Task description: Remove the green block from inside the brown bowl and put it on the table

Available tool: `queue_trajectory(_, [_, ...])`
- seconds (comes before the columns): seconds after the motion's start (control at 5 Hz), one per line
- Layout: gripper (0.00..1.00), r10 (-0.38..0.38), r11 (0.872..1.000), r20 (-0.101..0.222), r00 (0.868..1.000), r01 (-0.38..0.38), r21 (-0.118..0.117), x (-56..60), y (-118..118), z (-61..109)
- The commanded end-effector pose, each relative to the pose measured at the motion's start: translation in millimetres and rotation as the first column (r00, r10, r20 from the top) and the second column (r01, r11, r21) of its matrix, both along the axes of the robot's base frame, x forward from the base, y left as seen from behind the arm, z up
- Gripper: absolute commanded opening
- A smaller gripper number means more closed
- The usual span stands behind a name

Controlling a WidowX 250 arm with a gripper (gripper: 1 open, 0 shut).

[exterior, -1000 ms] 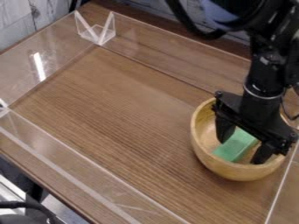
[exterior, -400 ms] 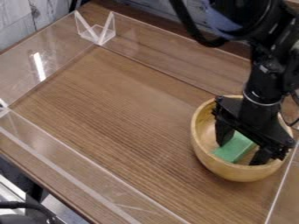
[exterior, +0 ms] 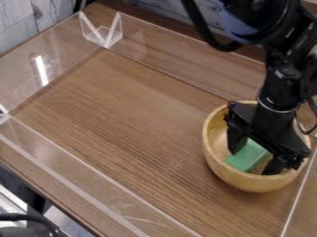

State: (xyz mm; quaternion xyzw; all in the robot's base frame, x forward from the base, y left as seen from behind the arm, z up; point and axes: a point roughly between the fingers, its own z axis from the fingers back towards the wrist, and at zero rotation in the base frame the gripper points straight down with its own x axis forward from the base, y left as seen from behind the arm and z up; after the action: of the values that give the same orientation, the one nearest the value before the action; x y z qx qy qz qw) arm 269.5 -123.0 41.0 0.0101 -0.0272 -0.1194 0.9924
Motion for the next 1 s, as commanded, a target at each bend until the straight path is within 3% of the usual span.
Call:
queue_trajectory(0.0, [1.0,0.005,1.0,0.041,0.999,-0.005,-0.011,11.8,0.3,7.2])
queue_trajectory(0.2, [1.0,0.006,1.0,0.043,0.999,-0.006,-0.005,14.4,2.3,5.9])
queue_trajectory(0.4, [0.0,0.006,1.0,0.044,0.999,-0.006,0.001,16.7,3.8,4.7])
queue_trajectory(0.8, [0.0,0.025,1.0,0.044,0.999,-0.025,0.006,18.0,7.8,6.7])
